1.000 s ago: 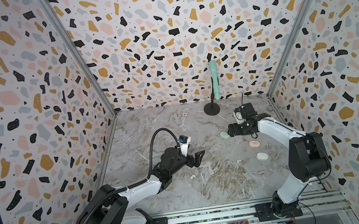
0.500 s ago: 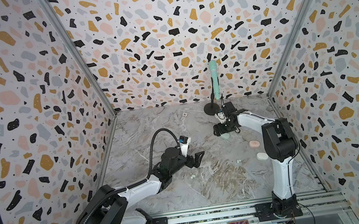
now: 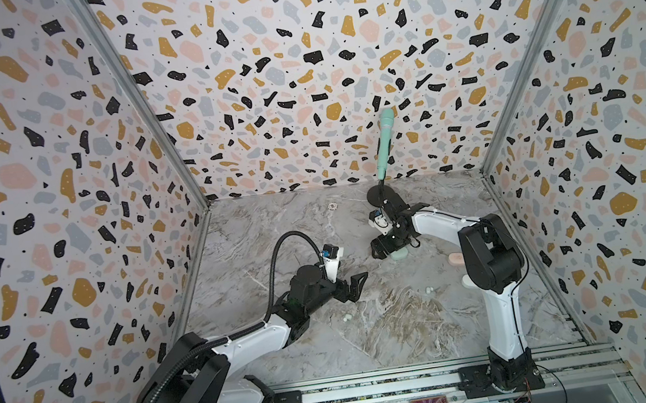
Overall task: Insert the wireless bluetooth earbuds into the charging case
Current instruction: 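Lower the right gripper and close it on the mint-green case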
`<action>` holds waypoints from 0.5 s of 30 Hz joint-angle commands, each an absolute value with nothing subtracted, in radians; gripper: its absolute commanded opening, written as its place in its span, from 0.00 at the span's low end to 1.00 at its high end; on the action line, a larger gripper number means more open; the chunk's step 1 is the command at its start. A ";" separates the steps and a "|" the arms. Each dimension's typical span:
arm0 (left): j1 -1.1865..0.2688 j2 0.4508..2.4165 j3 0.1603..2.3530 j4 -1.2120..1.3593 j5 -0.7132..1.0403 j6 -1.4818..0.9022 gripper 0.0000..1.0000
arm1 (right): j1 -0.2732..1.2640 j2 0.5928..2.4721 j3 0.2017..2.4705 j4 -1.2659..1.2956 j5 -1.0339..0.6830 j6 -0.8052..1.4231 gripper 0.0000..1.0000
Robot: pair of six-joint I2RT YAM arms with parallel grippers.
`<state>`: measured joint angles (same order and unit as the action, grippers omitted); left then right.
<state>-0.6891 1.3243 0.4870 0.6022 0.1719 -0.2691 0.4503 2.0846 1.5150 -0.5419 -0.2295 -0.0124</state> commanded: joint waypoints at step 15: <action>-0.683 1.336 0.497 0.633 0.192 -0.256 1.00 | 0.463 1.839 1.406 -0.645 -0.001 0.470 0.92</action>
<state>-0.6884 1.3319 0.4870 0.6025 0.1787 -0.2691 0.4564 1.8969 1.4590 -0.6205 -0.0288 0.3218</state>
